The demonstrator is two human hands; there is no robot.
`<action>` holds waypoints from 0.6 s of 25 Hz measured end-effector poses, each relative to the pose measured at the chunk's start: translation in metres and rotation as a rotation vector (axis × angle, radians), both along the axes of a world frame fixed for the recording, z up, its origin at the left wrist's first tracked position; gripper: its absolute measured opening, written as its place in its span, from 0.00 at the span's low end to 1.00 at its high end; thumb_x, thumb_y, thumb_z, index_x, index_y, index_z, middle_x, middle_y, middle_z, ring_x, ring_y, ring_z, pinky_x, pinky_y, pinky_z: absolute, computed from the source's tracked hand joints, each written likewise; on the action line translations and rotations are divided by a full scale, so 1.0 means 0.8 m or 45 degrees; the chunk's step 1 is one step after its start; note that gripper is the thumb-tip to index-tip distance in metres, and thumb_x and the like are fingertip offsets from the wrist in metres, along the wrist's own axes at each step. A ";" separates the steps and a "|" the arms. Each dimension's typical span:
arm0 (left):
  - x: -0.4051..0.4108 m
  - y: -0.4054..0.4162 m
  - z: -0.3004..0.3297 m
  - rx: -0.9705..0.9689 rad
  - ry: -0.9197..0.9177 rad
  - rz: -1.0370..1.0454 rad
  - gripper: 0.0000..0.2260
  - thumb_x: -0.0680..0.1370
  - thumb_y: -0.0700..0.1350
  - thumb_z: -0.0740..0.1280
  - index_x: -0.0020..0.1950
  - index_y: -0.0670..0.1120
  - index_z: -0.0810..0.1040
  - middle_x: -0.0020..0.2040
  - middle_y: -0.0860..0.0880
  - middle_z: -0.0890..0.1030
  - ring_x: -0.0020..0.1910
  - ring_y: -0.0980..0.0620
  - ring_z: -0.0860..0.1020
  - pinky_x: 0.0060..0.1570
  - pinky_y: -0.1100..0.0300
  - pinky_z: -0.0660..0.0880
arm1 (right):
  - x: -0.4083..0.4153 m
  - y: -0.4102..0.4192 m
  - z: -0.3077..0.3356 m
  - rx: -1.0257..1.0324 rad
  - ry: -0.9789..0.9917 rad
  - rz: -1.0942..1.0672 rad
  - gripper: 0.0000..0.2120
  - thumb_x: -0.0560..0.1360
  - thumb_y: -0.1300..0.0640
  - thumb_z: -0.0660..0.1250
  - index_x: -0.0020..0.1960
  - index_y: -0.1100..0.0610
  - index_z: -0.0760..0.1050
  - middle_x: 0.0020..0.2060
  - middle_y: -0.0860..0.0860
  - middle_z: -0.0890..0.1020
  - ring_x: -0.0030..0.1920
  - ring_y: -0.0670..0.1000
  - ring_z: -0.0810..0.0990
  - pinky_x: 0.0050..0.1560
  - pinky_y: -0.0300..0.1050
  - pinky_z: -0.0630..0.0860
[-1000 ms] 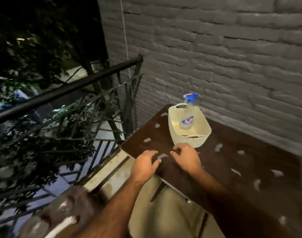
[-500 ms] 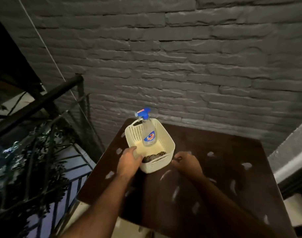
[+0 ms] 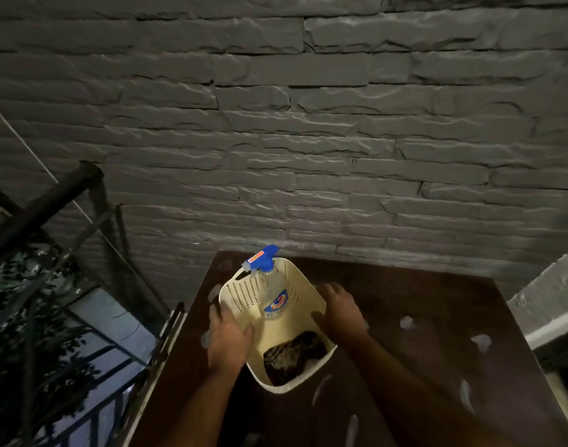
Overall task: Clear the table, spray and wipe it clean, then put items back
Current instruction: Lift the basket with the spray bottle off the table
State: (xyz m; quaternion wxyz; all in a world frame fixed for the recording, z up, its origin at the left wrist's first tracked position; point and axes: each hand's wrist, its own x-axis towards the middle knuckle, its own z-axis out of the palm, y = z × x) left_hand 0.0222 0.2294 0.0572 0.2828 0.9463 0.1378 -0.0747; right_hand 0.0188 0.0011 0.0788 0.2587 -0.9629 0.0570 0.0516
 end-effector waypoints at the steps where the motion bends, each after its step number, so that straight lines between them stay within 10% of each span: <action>1: 0.003 0.002 -0.006 -0.028 0.052 0.038 0.42 0.75 0.55 0.68 0.78 0.43 0.47 0.77 0.40 0.53 0.72 0.37 0.63 0.68 0.44 0.65 | 0.006 0.002 -0.003 -0.016 0.037 -0.004 0.30 0.70 0.49 0.71 0.69 0.48 0.66 0.67 0.51 0.71 0.63 0.56 0.74 0.57 0.55 0.76; 10: 0.004 -0.022 -0.008 -0.004 0.196 0.171 0.35 0.81 0.44 0.60 0.78 0.42 0.40 0.68 0.35 0.70 0.67 0.37 0.69 0.60 0.46 0.70 | 0.023 -0.007 -0.020 -0.011 0.421 0.025 0.35 0.78 0.60 0.61 0.79 0.52 0.47 0.64 0.58 0.76 0.62 0.58 0.77 0.63 0.56 0.73; 15: 0.004 -0.018 -0.010 -0.008 0.223 0.211 0.34 0.78 0.39 0.57 0.78 0.50 0.41 0.68 0.36 0.69 0.64 0.37 0.71 0.58 0.43 0.74 | 0.021 -0.009 -0.022 0.108 0.403 -0.021 0.33 0.76 0.62 0.62 0.76 0.50 0.54 0.58 0.55 0.81 0.56 0.57 0.81 0.57 0.54 0.78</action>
